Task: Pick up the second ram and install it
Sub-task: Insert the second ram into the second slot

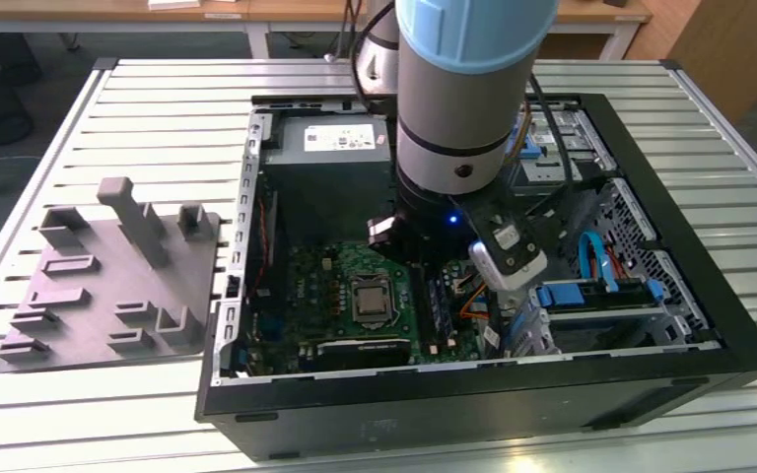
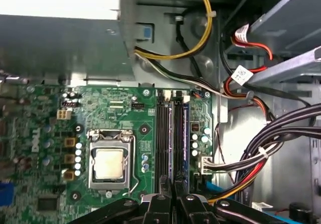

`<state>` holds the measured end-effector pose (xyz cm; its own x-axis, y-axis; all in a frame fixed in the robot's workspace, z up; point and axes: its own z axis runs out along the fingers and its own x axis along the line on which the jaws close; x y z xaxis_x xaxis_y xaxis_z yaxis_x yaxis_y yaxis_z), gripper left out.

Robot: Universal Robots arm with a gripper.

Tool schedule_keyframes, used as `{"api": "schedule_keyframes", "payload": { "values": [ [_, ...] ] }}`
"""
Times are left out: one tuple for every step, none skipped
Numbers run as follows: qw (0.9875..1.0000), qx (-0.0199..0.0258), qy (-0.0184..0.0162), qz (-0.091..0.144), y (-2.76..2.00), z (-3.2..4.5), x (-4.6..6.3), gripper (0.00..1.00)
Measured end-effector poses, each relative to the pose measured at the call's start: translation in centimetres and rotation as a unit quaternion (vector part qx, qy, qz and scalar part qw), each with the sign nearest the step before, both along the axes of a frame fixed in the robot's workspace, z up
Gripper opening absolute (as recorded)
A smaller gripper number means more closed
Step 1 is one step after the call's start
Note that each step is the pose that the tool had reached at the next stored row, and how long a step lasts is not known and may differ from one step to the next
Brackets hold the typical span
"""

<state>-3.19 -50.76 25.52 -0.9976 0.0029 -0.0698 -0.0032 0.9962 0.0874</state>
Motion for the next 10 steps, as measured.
{"api": "schedule_keyframes", "payload": {
  "values": [
    [1.0,0.0,0.0,-0.005,0.03,-0.16,0.0,0.14],
    [1.0,-0.0001,0.0,-0.01,0.07,-0.29,0.0,0.14],
    [0.9999,-0.0001,0.0001,-0.013,0.13,-0.39,0.0,0.14],
    [0.9999,-0.0001,0.0001,-0.015,0.17,-0.51,0.0,0.14],
    [0.9999,0.0,0.0,-0.015,0.19,-0.64,-0.1,0.14],
    [0.9999,0.0,0.0,-0.015,0.22,-0.81,-0.1,0.14],
    [0.9999,0.0,0.0,-0.016,0.24,-0.99,-0.1,0.14],
    [0.9998,0.0,0.0,-0.018,0.25,-1.17,-0.2,0.14],
    [0.9998,-0.0001,0.0,-0.02,0.26,-1.32,-0.2,0.14],
    [0.9997,-0.0001,0.0,-0.023,0.26,-1.41,-0.2,0.14]
  ]
}}
